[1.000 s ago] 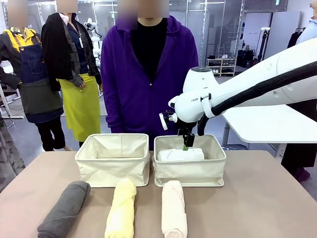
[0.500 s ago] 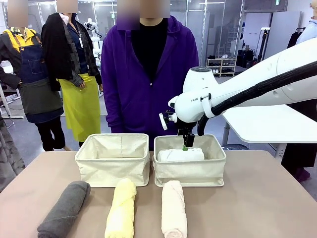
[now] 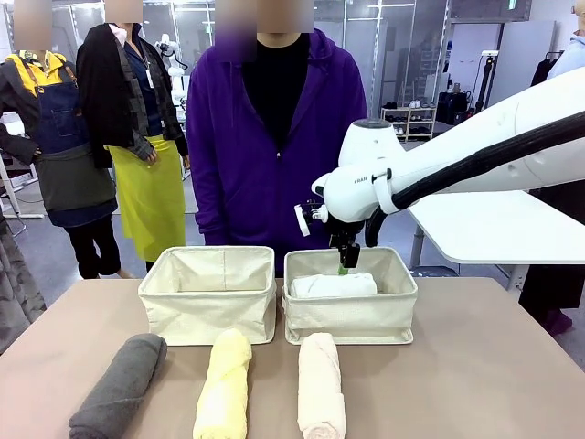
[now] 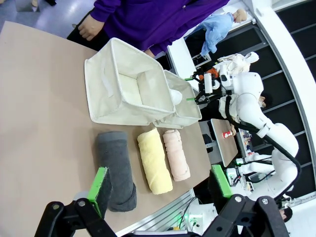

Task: Divide the towels into two baskets.
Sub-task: Pick up one hotel-folded towel from the bottom of the table and place it in the Fabric basket indicated by the person.

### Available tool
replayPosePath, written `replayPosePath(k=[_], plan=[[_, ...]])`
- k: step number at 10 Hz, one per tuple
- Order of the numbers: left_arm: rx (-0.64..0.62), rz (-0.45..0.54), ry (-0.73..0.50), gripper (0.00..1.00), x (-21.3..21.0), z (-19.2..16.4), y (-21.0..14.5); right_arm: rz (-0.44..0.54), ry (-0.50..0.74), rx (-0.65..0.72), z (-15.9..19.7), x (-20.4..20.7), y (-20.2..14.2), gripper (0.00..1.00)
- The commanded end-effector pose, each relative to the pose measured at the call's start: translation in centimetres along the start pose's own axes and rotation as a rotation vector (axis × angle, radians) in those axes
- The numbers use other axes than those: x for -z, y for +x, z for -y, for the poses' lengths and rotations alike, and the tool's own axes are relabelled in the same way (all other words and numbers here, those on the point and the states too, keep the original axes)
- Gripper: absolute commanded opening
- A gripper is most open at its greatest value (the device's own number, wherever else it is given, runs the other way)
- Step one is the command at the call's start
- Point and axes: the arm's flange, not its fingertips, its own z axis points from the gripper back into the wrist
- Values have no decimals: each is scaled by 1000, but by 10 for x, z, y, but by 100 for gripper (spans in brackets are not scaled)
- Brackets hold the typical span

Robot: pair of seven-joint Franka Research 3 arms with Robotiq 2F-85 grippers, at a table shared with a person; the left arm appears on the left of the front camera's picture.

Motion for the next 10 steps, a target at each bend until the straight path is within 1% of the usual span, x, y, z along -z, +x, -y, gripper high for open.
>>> replayPosePath(k=[1, 2, 3, 4, 5, 6, 7, 8, 9, 10], plan=[[16, 9, -23, 100, -2, 0, 0, -29, 31, 87, -27, -51, -8, 100], [16, 9, -23, 100, -2, 0, 0, 1, 93, 165, -38, -67, -14, 100], [16, 9, -23, 100, -2, 0, 0, 60, 134, 300, -45, -82, -28, 100], [16, 9, -23, 100, -2, 0, 0, 166, 170, 416, -53, -102, -59, 100], [16, 9, -23, 100, -2, 0, 0, 307, 241, 541, -64, -119, -100, 100], [16, 9, -23, 100, -2, 0, 0, 448, 301, 661, -81, -132, -144, 100], [16, 9, -23, 100, -2, 0, 0, 557, 384, 762, -110, -140, -182, 100], [16, 9, -23, 100, -2, 0, 0, 643, 460, 849, -136, -141, -210, 100], [16, 9, -23, 100, -2, 0, 0, 718, 484, 932, -163, -144, -238, 100], [16, 9, -23, 100, -2, 0, 0, 763, 546, 991, -192, -150, -267, 100]])
